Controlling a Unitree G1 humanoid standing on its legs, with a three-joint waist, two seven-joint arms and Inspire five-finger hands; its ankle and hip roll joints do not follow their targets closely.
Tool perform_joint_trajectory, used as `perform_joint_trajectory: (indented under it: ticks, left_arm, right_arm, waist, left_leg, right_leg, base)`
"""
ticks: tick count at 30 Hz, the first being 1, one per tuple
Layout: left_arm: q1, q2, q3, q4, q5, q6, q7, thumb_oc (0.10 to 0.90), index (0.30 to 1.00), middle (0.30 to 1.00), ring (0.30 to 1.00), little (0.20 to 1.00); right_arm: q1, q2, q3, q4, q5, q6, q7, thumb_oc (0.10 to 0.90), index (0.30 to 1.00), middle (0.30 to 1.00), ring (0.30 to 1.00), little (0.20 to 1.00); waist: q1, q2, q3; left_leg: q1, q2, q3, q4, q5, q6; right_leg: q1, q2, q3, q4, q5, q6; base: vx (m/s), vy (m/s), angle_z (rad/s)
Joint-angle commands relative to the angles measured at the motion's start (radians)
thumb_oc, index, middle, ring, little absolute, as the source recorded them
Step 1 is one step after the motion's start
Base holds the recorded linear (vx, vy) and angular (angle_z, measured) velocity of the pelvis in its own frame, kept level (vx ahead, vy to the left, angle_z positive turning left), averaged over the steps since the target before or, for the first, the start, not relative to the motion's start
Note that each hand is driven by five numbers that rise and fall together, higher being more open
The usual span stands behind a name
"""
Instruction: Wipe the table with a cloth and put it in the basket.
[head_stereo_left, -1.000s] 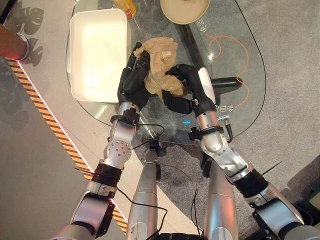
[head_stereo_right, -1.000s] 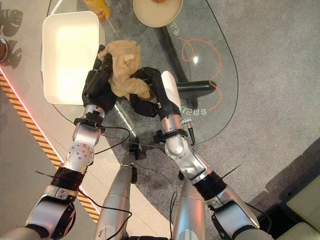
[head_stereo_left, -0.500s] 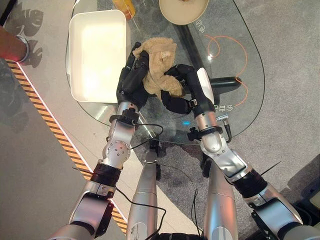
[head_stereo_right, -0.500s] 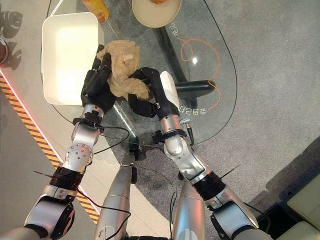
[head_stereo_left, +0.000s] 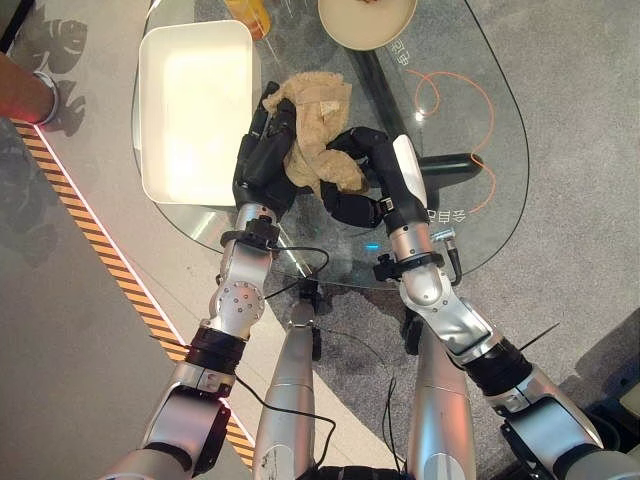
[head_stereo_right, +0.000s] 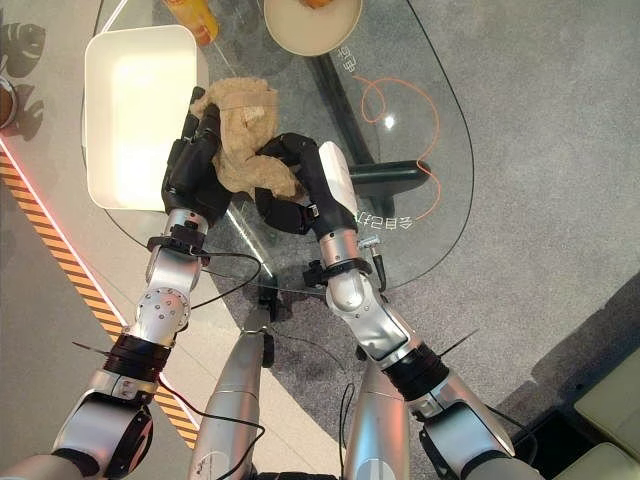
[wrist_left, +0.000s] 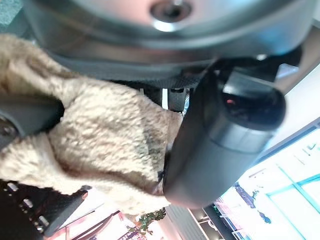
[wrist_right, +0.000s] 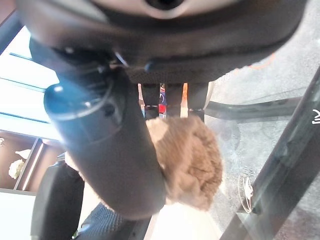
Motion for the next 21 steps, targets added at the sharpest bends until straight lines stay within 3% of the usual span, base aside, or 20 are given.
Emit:
perform_joint_trajectory:
  ticks: [1,21]
  left_arm:
    - [-0.096,-0.037,-0.026,-0.199,-0.004,-0.077,-0.095,0.100,0.300,0.300,0.300,0.200]
    - [-0.096,-0.077,0.012,-0.230,-0.027,-0.242,-0.072,0.100,0.300,0.300,0.300,0.200]
  right_arm:
    - [-0.162,0.078,-0.023,-0.131,-0.007,-0.091,-0.003,0.800,0.900,0.900,0.900,0.900]
    - [-0.159,0.100,-0.030,-0.130,-0.015,-0.095,-0.016,0.800,0.900,0.900,0.900,0.900]
  waist:
    - [0.011,-0.035,-0.025]
    - [0.015,-0.042,-0.025]
  left_leg:
    - [0.038,-0.074,0.101,0.118,-0.168,0.095]
    - [0.037,-0.075,0.097,0.116,-0.167,0.092]
  right_leg:
    - [0.038,0.079,0.049,-0.176,0.150,-0.017]
    - [0.040,0.078,0.047,-0.179,0.149,-0.017]
  base:
    - [0.00,0.000,0.00]
    - [0.00,0.000,0.00]
